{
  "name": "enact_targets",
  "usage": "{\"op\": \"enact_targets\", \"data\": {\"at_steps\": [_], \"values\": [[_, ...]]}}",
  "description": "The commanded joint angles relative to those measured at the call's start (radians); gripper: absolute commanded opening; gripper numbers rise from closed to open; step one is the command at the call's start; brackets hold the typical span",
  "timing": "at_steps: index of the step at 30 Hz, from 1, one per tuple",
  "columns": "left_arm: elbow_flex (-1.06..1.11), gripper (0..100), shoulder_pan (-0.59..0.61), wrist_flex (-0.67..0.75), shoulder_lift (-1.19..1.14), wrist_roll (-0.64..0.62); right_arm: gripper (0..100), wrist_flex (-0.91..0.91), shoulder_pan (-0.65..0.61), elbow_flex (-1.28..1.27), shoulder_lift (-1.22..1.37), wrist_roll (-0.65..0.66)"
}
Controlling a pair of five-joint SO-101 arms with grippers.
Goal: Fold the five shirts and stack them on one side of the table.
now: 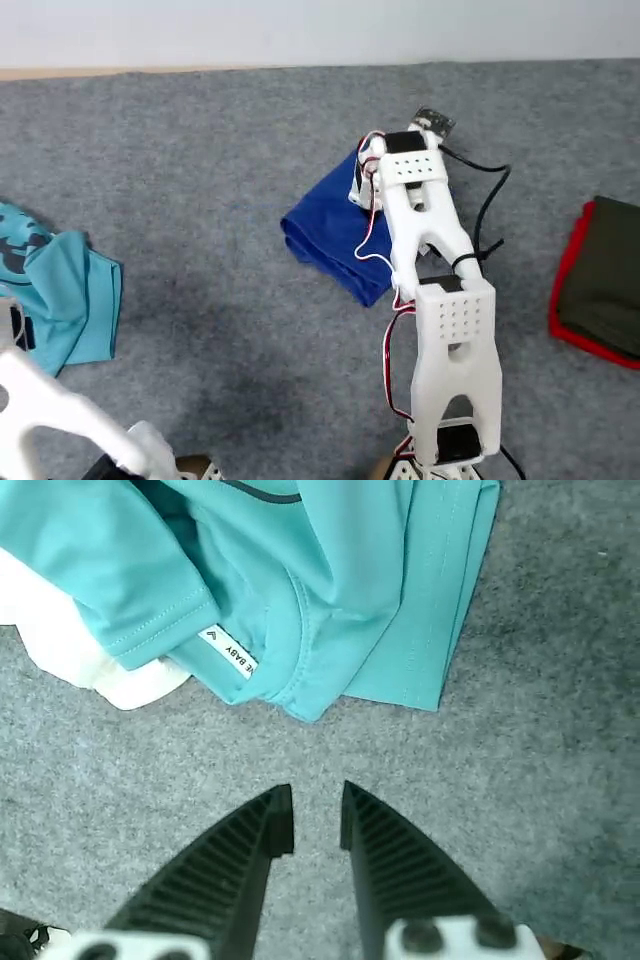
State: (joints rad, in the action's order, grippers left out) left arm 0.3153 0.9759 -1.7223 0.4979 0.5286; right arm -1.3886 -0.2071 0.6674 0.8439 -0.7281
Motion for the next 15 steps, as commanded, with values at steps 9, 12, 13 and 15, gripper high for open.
{"op": "enact_targets", "data": {"at_steps": [9, 12, 13, 15], "values": [[-0.008, 9, -0.008, -0.002, 0.029, 0.008, 29.8, 0.119, 0.007, 0.058, 0.088, 0.021], [-0.008, 9, -0.009, -0.002, 0.029, 0.008, 16.5, 0.114, 0.001, 0.058, 0.088, 0.066], [-0.008, 9, -0.009, -0.002, 0.029, 0.008, 12.9, 0.114, -0.001, 0.058, 0.088, 0.074], [-0.008, 9, -0.009, -0.002, 0.029, 0.008, 6.7, 0.107, -0.001, 0.058, 0.088, 0.089]]}}
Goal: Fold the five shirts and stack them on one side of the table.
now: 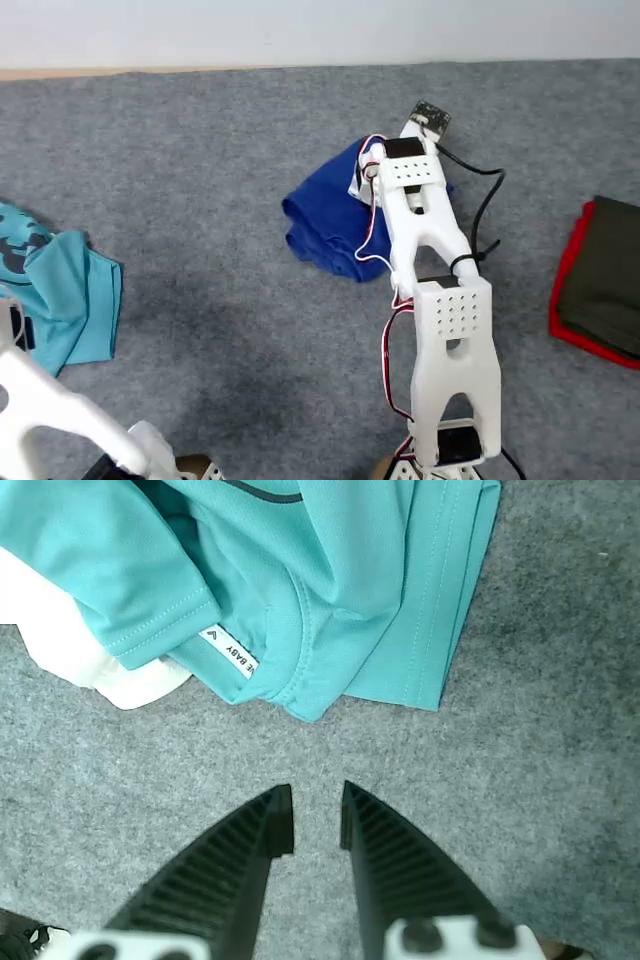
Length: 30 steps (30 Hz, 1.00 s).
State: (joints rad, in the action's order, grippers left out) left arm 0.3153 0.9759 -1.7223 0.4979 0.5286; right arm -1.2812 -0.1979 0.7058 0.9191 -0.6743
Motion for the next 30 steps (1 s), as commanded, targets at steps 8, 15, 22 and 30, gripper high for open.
{"op": "enact_targets", "data": {"at_steps": [8, 15, 22, 30], "values": [[-0.008, 9, -0.009, -0.002, 0.029, 0.009, 0.9, -0.130, 0.036, 0.074, -0.047, 0.132], [-0.008, 9, -0.008, -0.002, 0.029, 0.009, 0.9, -0.278, 0.124, 0.097, -0.237, 0.353], [-0.008, 9, -0.008, 0.000, 0.029, 0.009, 0.9, -0.414, 0.236, 0.097, -0.392, 0.621], [-0.008, 9, -0.009, 0.012, 0.029, 0.009, 0.9, -0.444, 0.420, 0.097, -0.510, 0.864]]}}
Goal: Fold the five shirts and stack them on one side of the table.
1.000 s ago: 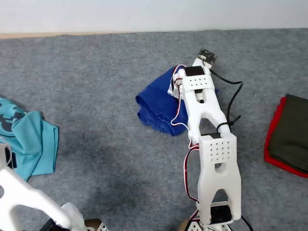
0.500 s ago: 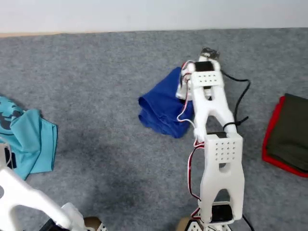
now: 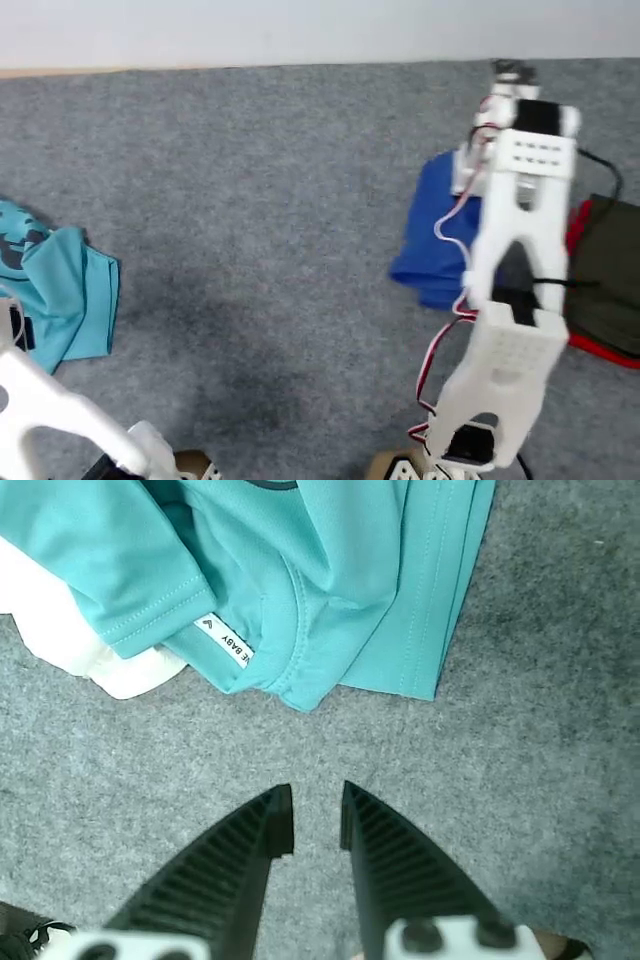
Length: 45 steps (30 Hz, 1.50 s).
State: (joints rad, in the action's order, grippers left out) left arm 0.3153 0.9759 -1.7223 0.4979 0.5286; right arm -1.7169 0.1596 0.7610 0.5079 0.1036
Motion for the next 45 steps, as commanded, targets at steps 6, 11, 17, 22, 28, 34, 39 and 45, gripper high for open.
{"op": "enact_targets", "data": {"at_steps": [6, 11, 17, 22, 28, 34, 39, 45], "values": [[-0.008, 9, -0.009, 0.012, 0.029, 0.009, 0.9, -0.008, 0.173, 0.041, -0.183, 0.195], [-0.008, 9, -0.009, 0.012, 0.029, 0.009, 0.9, -0.008, 0.229, 0.041, -0.223, 0.247], [-0.008, 9, -0.009, 0.012, 0.029, 0.009, 0.9, 0.002, 0.302, 0.041, -0.225, 0.272], [-0.010, 9, -0.009, 0.009, 0.029, 0.009, 0.9, 0.004, 0.354, 0.041, -0.225, 0.272], [-0.012, 9, -0.009, 0.008, 0.029, 0.009, 0.9, 0.001, 0.398, 0.081, -0.229, 0.273], [-0.012, 9, -0.009, 0.008, 0.029, 0.009, 0.9, -0.053, 0.398, 0.166, -0.232, 0.273], [-0.012, 9, -0.009, 0.009, 0.029, 0.009, 0.9, -0.065, 0.369, 0.216, -0.232, 0.270], [-0.012, 9, -0.009, 0.011, 0.029, 0.009, 0.9, -0.073, 0.331, 0.239, -0.232, 0.265]]}}
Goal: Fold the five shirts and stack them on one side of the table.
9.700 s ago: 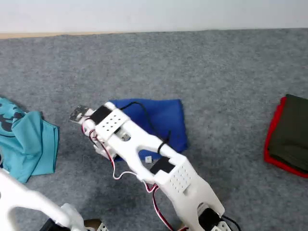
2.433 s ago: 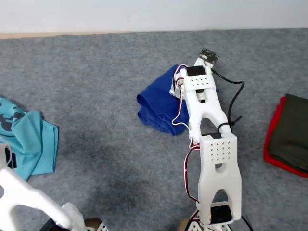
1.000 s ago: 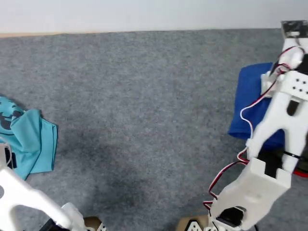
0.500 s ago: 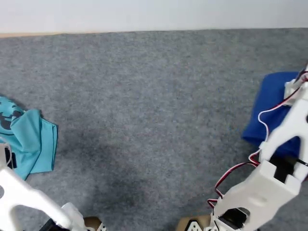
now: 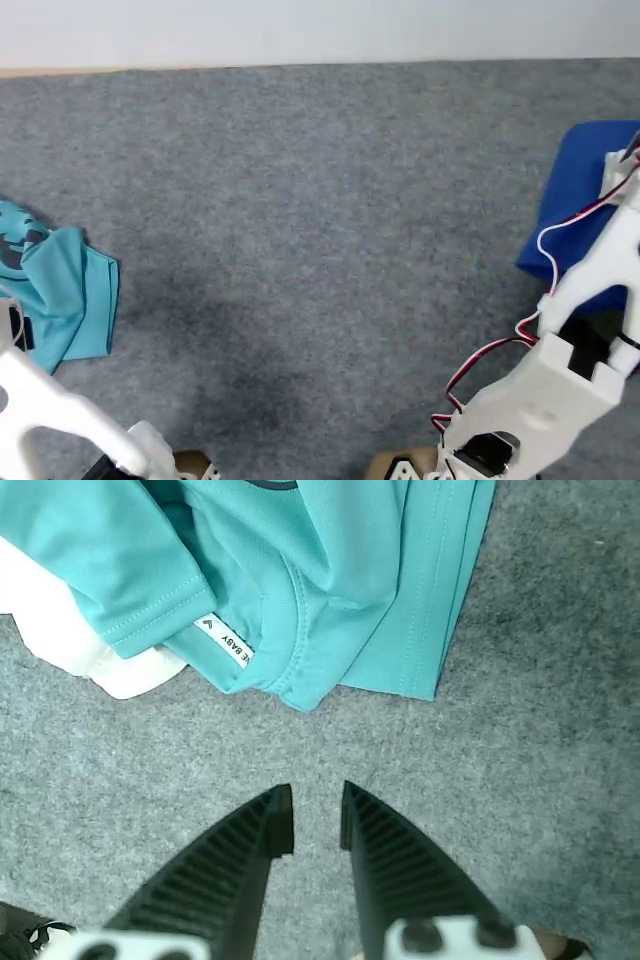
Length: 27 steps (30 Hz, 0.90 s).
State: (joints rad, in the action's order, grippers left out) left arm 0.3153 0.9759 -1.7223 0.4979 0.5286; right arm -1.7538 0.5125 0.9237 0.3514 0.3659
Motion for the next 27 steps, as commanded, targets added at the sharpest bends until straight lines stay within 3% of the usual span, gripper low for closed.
{"op": "enact_targets", "data": {"at_steps": [1, 14, 27], "values": [[-0.012, 9, -0.009, 0.012, 0.029, 0.009, 0.9, -0.036, -0.022, 0.084, -0.076, 0.003], [-0.013, 9, -0.009, 0.014, 0.029, 0.009, 0.9, -0.022, 0.107, 0.089, 0.073, 0.038], [-0.008, 9, -0.011, 0.026, 0.029, 0.009, 0.9, 0.254, 0.246, 0.094, 0.357, 0.212]]}}
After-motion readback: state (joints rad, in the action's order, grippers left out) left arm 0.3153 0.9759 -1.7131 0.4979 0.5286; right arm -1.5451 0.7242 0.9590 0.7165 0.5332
